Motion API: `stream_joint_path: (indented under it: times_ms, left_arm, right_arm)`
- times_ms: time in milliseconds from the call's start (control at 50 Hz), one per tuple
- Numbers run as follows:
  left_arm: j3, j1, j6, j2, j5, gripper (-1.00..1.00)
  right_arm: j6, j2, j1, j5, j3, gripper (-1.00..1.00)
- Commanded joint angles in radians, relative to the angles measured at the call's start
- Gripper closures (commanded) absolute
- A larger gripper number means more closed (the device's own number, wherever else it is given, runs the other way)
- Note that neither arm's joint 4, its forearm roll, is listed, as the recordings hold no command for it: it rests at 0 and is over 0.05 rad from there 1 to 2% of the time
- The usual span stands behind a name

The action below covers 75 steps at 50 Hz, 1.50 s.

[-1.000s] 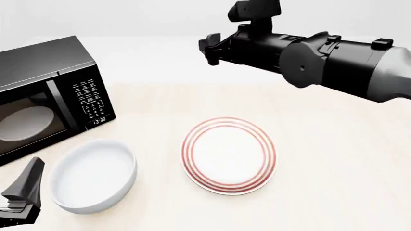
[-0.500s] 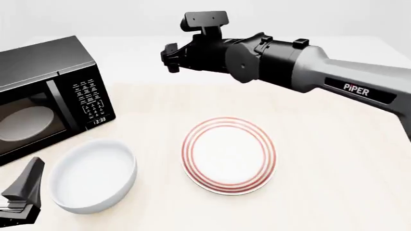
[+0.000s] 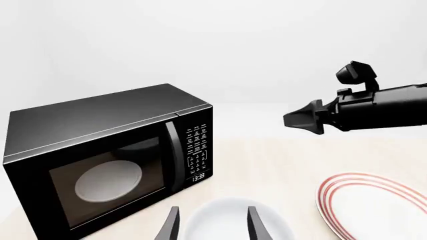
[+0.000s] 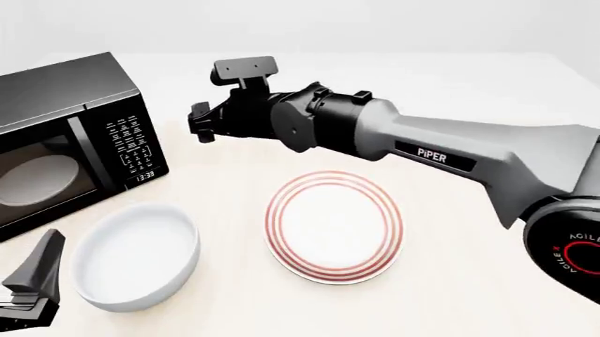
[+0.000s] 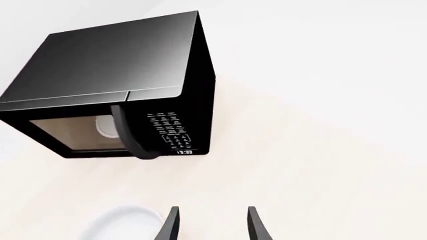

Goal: Put the white bowl to the right of the plate.

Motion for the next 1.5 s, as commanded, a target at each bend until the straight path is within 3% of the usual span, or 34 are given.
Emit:
stream_joint_path:
  times_ms: [20, 460, 580, 600, 1080, 1500]
  left_arm:
    - [0.0, 0.0, 0.0, 0.0, 0.0, -1.0]
    - [0.0, 0.0, 0.0, 0.0, 0.0, -1.0]
    - [0.0, 0.0, 0.0, 0.0, 0.0, -1.0]
    - [0.0, 0.0, 0.0, 0.0, 0.0, -1.0]
    - [0.0, 0.0, 0.0, 0.0, 0.0, -1.0]
    - [0.0, 0.0, 0.0, 0.0, 0.0, -1.0]
  right_arm:
    - [0.033, 0.038, 0.036, -0.008, -0.001, -1.0]
    - [0.101, 0.053, 0.103, -0.029, 0.025, -1.0]
    - [0.137, 0.044, 0.115, -0.067, 0.086, -1.0]
    - [0.201, 0.062, 0.141, -0.08, 0.119, -1.0]
    - [0.215, 0.04, 0.122, -0.119, 0.176, -1.0]
    - [0.27, 0.099, 0.115, -0.199, 0.2, -1.0]
